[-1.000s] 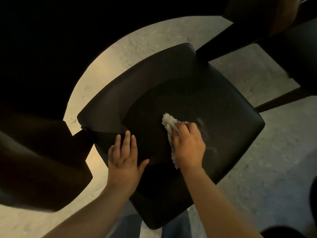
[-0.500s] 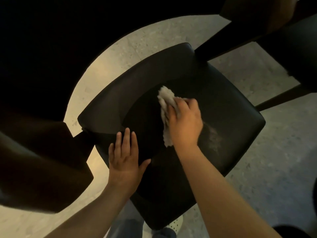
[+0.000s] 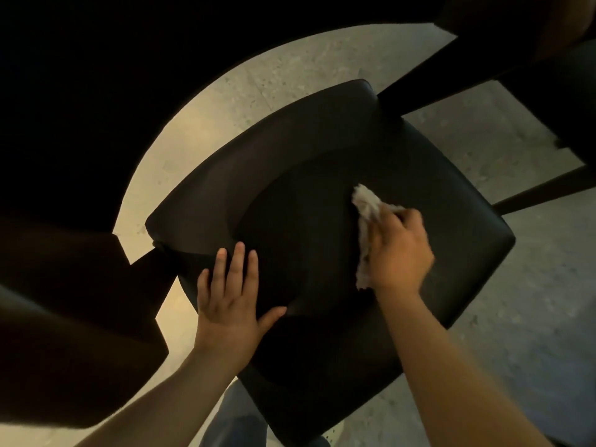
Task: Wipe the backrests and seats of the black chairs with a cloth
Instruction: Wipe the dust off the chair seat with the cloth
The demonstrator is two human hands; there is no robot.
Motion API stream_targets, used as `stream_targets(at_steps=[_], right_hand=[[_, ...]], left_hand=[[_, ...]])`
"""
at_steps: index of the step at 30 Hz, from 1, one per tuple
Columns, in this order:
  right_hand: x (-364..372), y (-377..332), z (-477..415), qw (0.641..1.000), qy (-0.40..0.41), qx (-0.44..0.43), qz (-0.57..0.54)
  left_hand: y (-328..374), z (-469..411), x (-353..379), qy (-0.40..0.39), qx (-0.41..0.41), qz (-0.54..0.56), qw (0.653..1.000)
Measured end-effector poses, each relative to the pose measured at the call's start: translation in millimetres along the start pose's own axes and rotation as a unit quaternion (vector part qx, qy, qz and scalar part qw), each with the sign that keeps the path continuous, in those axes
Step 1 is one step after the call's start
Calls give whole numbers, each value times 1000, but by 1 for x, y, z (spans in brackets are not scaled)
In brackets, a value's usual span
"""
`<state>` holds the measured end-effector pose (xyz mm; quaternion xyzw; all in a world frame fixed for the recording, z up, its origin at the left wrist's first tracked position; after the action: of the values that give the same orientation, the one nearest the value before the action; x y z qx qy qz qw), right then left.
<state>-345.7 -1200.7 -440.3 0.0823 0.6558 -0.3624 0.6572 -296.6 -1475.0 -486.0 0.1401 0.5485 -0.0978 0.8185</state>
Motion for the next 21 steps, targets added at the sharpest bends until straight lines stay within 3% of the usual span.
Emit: stream_targets(at_steps=[3,5,7,9,11,18,21], right_hand=[[-31,46,14,991,78,106,-1],[-36,41,19,988,83,121,-57],[-26,4,25,996,36,32,-71],[-5,-32,39,995,-23,-102,-3],[10,-31,41,987,-59,-139,46],[-37,75,35,994,80,79,11],[-36,56,52,995,73,60,-19]], left_hand=[[3,1,-2,-13,-12,3,1000],[9,2,-5,-10,-8,16,1000],[20,2,-11,4,8,39,999],[29,2,-15,13,10,59,998],[37,2,-18,8,12,71,997],[70,-1,-17,-74,30,102,992],[73,-3,-13,-100,20,77,992]])
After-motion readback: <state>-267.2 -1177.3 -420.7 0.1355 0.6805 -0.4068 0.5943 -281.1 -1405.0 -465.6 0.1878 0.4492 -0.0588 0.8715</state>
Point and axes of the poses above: each hand's wrist, its own z-axis away from the middle knuckle, its own x-axis out of the palm, y = z × x, the point moved 9 cm from there along -z, towards the middle knuckle, and after that the axes turned 6 degrees about x, right-handed, at the moved point
